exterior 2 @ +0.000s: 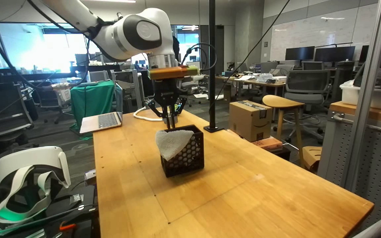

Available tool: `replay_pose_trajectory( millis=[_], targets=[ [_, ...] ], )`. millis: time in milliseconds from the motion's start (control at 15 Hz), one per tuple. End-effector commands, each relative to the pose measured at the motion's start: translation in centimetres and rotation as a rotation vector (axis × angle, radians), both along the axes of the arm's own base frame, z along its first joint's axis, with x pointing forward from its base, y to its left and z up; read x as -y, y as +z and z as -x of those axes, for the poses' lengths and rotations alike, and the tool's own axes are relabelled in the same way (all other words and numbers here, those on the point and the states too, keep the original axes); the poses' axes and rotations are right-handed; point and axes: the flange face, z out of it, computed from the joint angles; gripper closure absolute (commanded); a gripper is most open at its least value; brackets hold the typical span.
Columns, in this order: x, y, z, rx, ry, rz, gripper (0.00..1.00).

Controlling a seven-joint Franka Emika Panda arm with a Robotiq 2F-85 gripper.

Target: Put the towel in the box

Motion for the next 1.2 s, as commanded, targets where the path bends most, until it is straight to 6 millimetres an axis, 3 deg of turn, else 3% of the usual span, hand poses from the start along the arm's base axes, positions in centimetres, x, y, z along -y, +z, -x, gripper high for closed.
replay_pose_trajectory(
  millis=[0,333,533,1133],
  targets=[
    [0.7,2.5,3.5,0.088,-0.047,0.031,0.84],
    [2.7,2.4,6.8,0.106,-0.123,0.02,0.84],
    [4.2,1.3,8.3,0.095,-0.157,0.009,0.84],
    [7.2,-3.8,9.0,0.079,-0.197,-0.032,0.84]
  ],
)
